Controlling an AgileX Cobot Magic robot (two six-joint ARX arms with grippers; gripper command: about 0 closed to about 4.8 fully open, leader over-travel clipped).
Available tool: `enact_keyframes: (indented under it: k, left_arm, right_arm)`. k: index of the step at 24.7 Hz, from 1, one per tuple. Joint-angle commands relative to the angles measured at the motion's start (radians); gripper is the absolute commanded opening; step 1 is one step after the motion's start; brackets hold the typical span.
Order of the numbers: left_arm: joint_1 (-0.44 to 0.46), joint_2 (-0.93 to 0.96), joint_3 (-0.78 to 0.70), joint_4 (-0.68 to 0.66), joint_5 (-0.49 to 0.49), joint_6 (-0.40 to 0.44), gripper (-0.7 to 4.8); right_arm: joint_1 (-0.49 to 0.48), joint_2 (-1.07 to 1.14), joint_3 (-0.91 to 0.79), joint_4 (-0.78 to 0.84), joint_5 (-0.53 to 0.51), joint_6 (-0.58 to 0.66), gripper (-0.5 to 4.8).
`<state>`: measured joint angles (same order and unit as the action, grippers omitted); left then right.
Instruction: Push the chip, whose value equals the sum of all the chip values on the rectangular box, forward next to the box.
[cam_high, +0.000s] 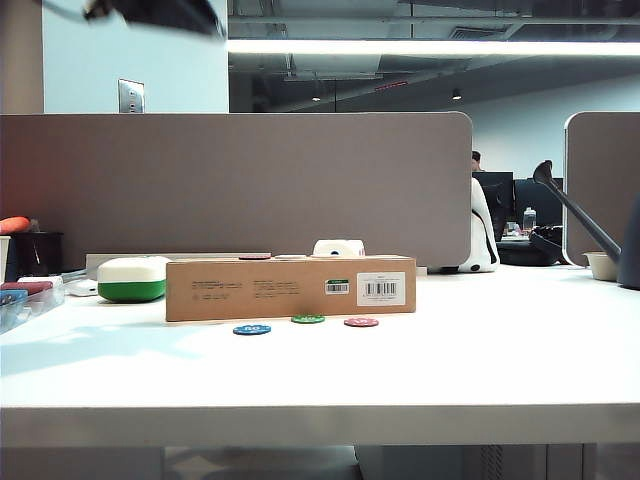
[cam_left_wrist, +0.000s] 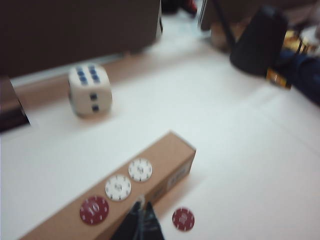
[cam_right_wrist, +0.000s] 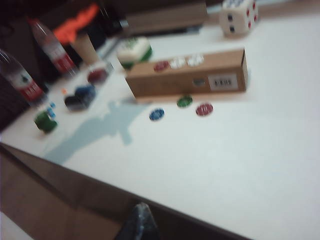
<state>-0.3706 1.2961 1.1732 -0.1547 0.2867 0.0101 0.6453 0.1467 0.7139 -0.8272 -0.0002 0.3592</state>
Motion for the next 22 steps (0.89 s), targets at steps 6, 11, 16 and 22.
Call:
enact_keyframes:
  k: [6,11,16,22]
  left_arm:
    - [0.023,-0.318,0.003,0.007,0.006,0.004,-0.05]
    - [0.046,-0.428,0.003,0.006,0.007,0.004,-0.05]
    - [0.115,-0.494,0.003,0.006,0.006,0.004,-0.05]
    - [0.352,-0.544,0.002,-0.034,0.028,0.004,-0.05]
  right_arm:
    - [-0.002,-0.146,0.005,-0.013,-0.002,0.011,-0.05]
    - [-0.001,-0.148,-0.001,0.023,0.002,0.247,-0.05]
    - [-0.010,-0.148,-0.018,0.227,0.283,0.264,-0.05]
    - [-0.015,-0.148,-0.018,0.207,0.319,0.207,-0.05]
